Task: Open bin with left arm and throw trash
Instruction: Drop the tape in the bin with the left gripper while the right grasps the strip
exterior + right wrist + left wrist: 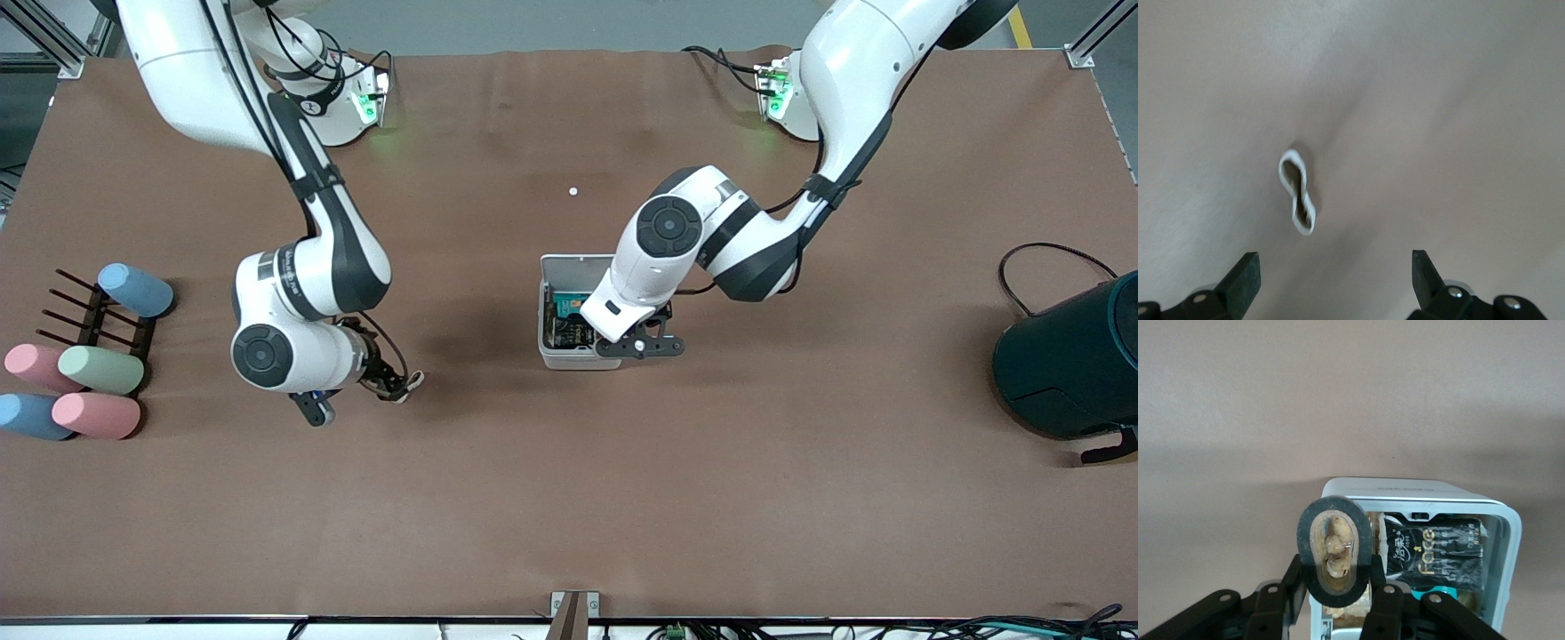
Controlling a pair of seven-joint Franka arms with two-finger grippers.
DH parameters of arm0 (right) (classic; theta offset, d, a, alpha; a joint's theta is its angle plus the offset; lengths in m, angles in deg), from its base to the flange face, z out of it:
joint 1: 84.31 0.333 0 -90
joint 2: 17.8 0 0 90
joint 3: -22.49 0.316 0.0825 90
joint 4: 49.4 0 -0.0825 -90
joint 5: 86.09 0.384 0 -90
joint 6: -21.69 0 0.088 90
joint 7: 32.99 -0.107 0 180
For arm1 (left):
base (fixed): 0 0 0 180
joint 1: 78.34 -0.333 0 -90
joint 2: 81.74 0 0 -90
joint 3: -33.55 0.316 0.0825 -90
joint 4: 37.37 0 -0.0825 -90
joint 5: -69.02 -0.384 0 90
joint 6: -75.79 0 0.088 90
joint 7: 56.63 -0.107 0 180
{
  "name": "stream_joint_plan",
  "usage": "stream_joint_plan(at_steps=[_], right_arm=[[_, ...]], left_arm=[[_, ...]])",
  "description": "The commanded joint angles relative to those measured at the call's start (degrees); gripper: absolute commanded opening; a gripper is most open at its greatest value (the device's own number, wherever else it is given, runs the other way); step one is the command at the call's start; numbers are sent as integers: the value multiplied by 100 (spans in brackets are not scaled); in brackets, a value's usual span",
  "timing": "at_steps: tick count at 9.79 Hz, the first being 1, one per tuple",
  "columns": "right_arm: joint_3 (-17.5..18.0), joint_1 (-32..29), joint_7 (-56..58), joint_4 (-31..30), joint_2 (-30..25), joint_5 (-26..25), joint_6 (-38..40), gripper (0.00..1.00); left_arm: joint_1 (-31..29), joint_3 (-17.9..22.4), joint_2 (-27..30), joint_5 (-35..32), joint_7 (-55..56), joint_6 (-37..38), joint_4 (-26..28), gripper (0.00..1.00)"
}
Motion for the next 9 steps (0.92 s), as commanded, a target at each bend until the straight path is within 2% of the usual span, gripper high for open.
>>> stream_joint_plan(at_steps=[1,3,5,6,7,8,9], right_arm=[[104,26,371,-706,-152,-142,-800,100],[122,61,435,-1162,-134,-143,-1765,100],[139,96,435,-1647,-125,-143,-2883,97],[139,123,435,-1648,-125,-143,-2922,87],[139,158,435,-1657,-117,-143,-2939,75],[139,158,435,-1648,-117,-143,-2931,51],[139,219,443,-1648,-108,-143,-2905,31]], left_arm=[[33,-1,-41,-136,164,-19,-4,17],[16,-1,-41,-145,146,-10,5,99],[-63,7,-6,-136,120,34,5,100],[-98,16,47,-136,94,51,-4,100],[-307,16,160,-136,-11,190,-22,100],[-623,-36,283,-128,-116,479,-152,100],[-844,-45,467,-58,-178,847,-354,100]])
